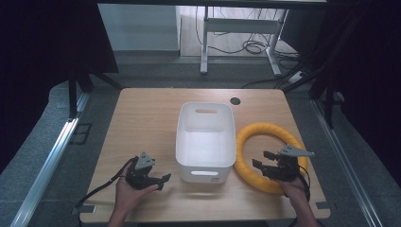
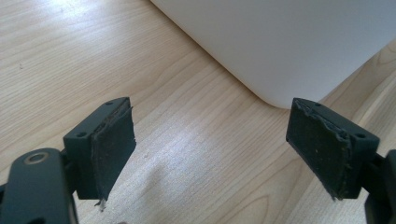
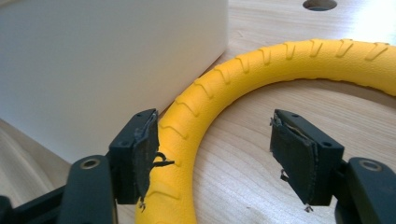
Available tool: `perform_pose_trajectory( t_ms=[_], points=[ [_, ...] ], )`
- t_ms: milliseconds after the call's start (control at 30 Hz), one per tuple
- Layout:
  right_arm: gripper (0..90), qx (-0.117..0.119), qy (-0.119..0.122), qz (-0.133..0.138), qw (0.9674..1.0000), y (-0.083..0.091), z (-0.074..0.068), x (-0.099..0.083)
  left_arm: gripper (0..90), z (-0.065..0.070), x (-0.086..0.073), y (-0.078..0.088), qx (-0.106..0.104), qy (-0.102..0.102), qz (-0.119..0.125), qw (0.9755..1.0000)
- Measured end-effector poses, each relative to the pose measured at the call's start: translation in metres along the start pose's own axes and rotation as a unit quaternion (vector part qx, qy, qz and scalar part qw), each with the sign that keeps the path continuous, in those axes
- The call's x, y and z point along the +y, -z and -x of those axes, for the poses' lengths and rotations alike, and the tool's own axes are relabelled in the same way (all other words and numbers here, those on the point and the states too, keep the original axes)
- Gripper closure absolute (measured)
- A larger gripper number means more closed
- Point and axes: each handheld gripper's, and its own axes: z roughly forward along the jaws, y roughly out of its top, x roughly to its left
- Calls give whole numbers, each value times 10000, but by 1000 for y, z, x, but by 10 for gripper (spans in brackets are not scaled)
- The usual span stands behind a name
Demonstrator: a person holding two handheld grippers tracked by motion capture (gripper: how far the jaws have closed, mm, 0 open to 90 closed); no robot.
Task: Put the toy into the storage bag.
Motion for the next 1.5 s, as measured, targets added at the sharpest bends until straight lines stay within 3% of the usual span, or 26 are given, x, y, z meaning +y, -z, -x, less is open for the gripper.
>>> perform_pose_trajectory(
  t_ms=[200, 400, 600, 633, 667, 700, 767, 800, 867, 900, 933, 967, 1000, 1033, 1067, 1100, 1133, 1167, 1200, 1233, 1300, 1333, 1400, 1433, 1467, 1500],
  points=[
    [364, 36, 131, -157, 9998, 0, -4, 5, 157, -1, 6, 1, -102, 69, 78, 9999],
    [373, 133, 214, -347, 9991, 13, 0, 16, 157, -3, 6, 1, -105, 62, 50, 9999],
    [369, 328, 436, -837, 9950, 18, 5, 26, 158, -4, 6, 1, -80, 56, 24, 9999],
    [364, 390, 560, -1077, 9918, 17, 5, 29, 157, -3, 6, 0, -95, 60, 3, 9999],
    [364, 390, 560, -1077, 9918, 17, 5, 29, 157, -3, 6, 0, -95, 60, 3, 9999],
    [362, 438, 690, -1340, 9876, 15, 3, 30, 157, -3, 6, -2, -103, 46, -26, 9999],
    [362, 461, 719, -1443, 9858, 14, 3, 30, 157, -3, 5, -2, -97, 32, -45, 9999],
    [360, 542, 762, -1645, 9819, 11, 1, 31, 157, -2, 5, -3, -103, 47, -36, 9999],
    [358, 588, 823, -1848, 9776, 8, -1, 30, 157, -2, 5, -2, -105, 43, -34, 9999],
    [357, 617, 858, -1943, 9752, 6, -1, 30, 157, -2, 5, -2, -97, 41, -37, 9999],
    [357, 617, 858, -1943, 9752, 6, -1, 30, 157, -2, 5, -2, -91, 38, -34, 9999],
    [357, 646, 907, -2080, 9718, 4, -3, 28, 157, -3, 5, -2, -87, 36, -35, 9999],
    [357, 646, 907, -2080, 9718, 4, -3, 28, 157, -3, 5, -2, -87, 36, -35, 9999],
    [357, 682, 938, -2210, 9684, 2, -4, 27, 157, -2, 5, -2, -91, 38, -38, 9999],
    [357, 682, 938, -2210, 9684, 2, -4, 27, 157, -2, 5, -2, -91, 38, -38, 9999],
    [356, 703, 962, -2351, 9646, -1, -6, 25, 157, -2, 5, -2, -102, 41, -42, 9999],
    [356, 703, 962, -2351, 9646, -1, -6, 25, 157, -2, 5, -2, -102, 41, -42, 9999],
    [354, 714, 1016, -2515, 9599, -5, -8, 23, 157, -2, 5, -2, -103, 42, -46, 9999],
    [354, 714, 1016, -2515, 9599, -5, -8, 23, 157, -2, 5, -2, -103, 42, -46, 9999],
    [351, 741, 1094, -2692, 9540, -10, -11, 21, 157, -2, 5, -2, -101, 45, -44, 9999],
    [345, 766, 1149, -2860, 9482, -14, -13, 19, 157, -2, 5, -3, -96, 45, -45, 9999],
    [345, 766, 1149, -2860, 9482, -14, -13, 19, 157, -2, 5, -3, -96, 45, -45, 9999],
    [340, 775, 1212, -3006, 9428, -19, -15, 18, 157, -2, 5, -3, -92, 39, -46, 9999],
    [339, 744, 1283, -3154, 9373, -24, -17, 16, 157, -2, 5, -3, -90, 34, -49, 9999],
    [339, 744, 1283, -3154, 9373, -24, -17, 16, 157, -2, 5, -3, -90, 34, -49, 9999],
    [339, 751, 1346, -3303, 9312, -29, -19, 14, 157, -2, 5, -3, -93, 31, -59, 9999]
  ],
)
